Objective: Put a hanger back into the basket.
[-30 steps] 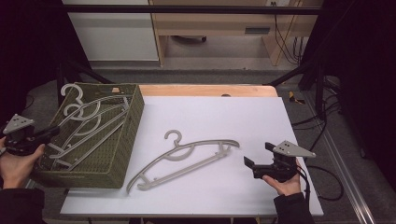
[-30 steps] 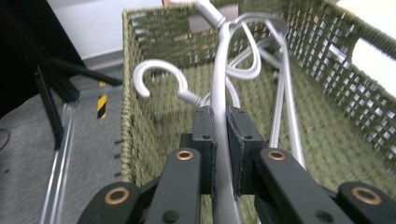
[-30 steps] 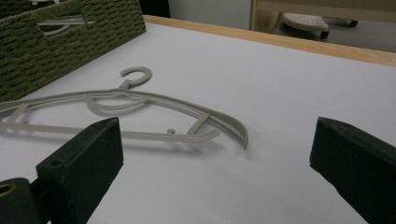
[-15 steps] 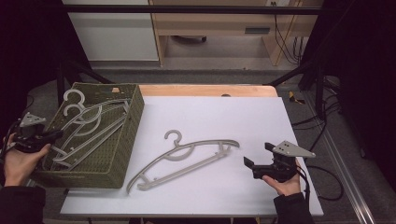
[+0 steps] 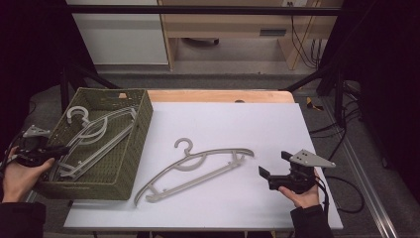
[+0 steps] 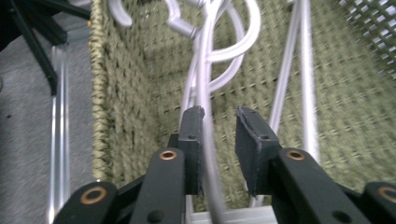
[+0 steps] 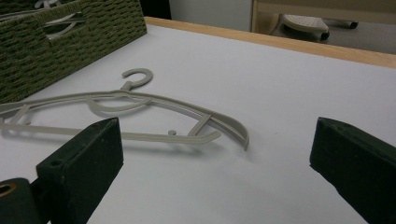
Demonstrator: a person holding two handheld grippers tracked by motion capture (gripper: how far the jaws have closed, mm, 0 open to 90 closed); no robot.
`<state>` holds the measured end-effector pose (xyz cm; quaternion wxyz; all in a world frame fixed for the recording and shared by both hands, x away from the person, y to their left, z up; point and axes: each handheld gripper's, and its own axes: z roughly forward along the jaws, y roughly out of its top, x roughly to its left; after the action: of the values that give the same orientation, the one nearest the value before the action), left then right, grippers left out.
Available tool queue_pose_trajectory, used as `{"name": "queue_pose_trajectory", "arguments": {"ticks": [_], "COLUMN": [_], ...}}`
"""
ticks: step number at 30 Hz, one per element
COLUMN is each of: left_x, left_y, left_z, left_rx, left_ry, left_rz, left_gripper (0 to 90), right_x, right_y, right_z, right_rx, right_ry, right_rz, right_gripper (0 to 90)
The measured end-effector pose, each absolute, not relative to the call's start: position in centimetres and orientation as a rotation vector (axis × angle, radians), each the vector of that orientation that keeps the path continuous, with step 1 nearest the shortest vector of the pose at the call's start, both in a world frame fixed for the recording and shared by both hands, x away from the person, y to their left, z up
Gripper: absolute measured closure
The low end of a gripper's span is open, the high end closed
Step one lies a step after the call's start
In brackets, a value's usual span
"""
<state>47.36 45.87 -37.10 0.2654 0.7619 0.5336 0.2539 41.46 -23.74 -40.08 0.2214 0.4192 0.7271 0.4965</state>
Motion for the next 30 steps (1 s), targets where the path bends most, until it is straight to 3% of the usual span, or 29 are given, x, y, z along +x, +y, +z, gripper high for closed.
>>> {"name": "queue_pose_trajectory", "arguments": {"ticks": [17,30], "left_x": [45.7,44.4], "left_y": [41.8,33.9], "left_z": [-34.7,-34.1], "left_rx": [1.859,1.866], "left_ry": [1.193,0.947], "left_rz": [0.627,0.533], "left_gripper": [30.4,15.4], "right_x": [41.4,41.3], "right_y": [-23.9,-24.1], "right_z": [-39.9,-39.7], "right_rx": [1.159,1.156], "right_ry": [1.997,1.988], "right_rz": [1.385,1.393], "right_gripper": [2.8,2.6]}}
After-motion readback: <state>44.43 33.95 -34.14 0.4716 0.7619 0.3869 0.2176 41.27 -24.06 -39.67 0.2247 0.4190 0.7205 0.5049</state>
